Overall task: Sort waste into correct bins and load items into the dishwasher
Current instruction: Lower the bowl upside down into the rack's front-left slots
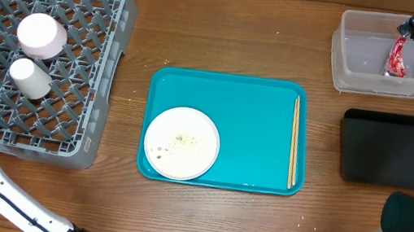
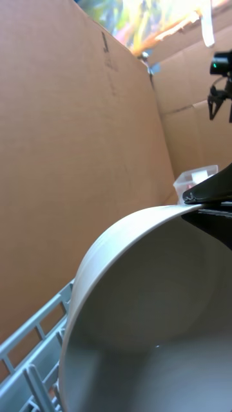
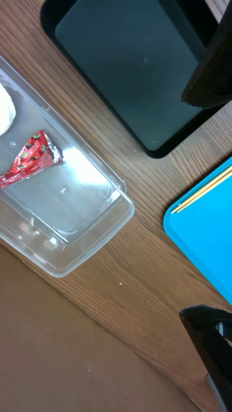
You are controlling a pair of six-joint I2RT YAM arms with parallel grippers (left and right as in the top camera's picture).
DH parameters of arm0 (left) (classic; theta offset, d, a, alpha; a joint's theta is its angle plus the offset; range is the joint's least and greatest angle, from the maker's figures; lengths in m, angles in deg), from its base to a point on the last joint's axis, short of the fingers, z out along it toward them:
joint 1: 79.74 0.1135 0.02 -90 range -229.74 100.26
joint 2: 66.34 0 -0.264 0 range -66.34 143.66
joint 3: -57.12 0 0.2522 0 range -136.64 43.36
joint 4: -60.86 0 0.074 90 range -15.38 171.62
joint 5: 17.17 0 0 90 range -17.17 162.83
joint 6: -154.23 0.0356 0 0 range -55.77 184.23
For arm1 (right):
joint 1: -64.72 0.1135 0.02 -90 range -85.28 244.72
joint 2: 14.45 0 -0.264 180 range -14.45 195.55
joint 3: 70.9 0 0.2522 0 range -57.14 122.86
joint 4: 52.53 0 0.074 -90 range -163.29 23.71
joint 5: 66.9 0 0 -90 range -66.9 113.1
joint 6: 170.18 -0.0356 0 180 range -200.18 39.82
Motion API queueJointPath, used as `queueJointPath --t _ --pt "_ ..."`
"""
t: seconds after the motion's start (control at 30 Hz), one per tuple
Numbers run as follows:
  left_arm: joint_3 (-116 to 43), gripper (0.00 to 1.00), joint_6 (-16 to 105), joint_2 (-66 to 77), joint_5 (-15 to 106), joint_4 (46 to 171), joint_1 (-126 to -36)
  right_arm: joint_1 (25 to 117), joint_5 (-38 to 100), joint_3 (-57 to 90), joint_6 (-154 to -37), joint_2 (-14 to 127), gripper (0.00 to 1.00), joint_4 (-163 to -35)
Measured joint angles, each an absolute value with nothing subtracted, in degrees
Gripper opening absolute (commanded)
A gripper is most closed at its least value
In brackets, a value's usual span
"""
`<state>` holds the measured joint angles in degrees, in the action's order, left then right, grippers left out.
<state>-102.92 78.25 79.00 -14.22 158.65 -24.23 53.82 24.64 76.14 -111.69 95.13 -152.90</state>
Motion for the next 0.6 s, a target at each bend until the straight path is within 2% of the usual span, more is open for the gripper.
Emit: queueJointPath --t 0.6 --pt "-102.74 0.04 78.67 85.68 -15.53 160.96 -24.23 53.82 24.64 76.14 -111.71 95.13 1.00 -152.90"
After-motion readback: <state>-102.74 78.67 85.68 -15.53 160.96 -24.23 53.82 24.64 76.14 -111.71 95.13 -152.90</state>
